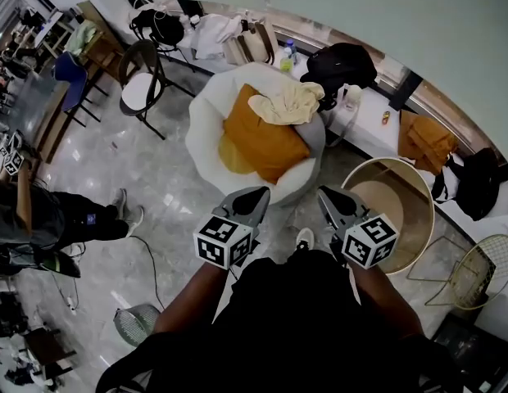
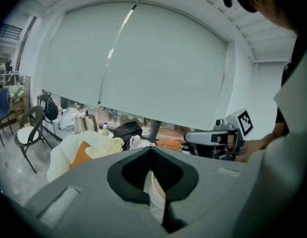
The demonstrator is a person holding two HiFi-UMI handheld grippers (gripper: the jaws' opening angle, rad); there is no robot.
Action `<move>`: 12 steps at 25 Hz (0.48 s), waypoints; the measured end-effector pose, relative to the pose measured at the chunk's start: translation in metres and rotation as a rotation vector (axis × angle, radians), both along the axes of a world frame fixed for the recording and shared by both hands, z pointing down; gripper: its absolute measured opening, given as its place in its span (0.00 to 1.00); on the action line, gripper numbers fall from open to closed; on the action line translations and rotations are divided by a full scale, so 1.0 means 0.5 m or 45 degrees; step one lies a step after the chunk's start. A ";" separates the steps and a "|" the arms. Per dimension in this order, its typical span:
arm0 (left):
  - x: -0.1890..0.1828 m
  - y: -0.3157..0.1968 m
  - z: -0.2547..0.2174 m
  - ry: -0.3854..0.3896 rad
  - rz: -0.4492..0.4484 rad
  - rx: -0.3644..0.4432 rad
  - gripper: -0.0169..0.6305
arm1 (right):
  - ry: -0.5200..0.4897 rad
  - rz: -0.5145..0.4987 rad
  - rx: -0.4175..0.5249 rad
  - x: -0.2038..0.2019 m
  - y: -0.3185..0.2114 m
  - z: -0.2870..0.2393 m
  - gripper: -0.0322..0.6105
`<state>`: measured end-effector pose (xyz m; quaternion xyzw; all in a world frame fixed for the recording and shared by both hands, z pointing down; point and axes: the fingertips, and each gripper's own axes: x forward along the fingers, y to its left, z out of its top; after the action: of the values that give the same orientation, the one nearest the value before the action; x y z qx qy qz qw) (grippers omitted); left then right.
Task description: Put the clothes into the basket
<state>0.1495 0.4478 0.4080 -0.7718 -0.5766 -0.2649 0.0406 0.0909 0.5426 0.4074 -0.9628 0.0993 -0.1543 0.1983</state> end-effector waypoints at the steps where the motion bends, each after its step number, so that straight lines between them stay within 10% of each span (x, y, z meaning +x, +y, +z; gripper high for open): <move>1: 0.009 0.014 0.003 0.002 -0.008 0.008 0.02 | 0.002 -0.012 0.001 0.012 0.013 0.002 0.07; 12: 0.054 0.111 0.060 -0.033 -0.037 0.091 0.02 | -0.058 -0.120 0.040 0.095 0.074 0.074 0.07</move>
<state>0.1767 0.5035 0.4379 -0.7746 -0.5560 -0.2959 0.0569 0.1385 0.5797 0.4442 -0.9500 0.1426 -0.1838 0.2083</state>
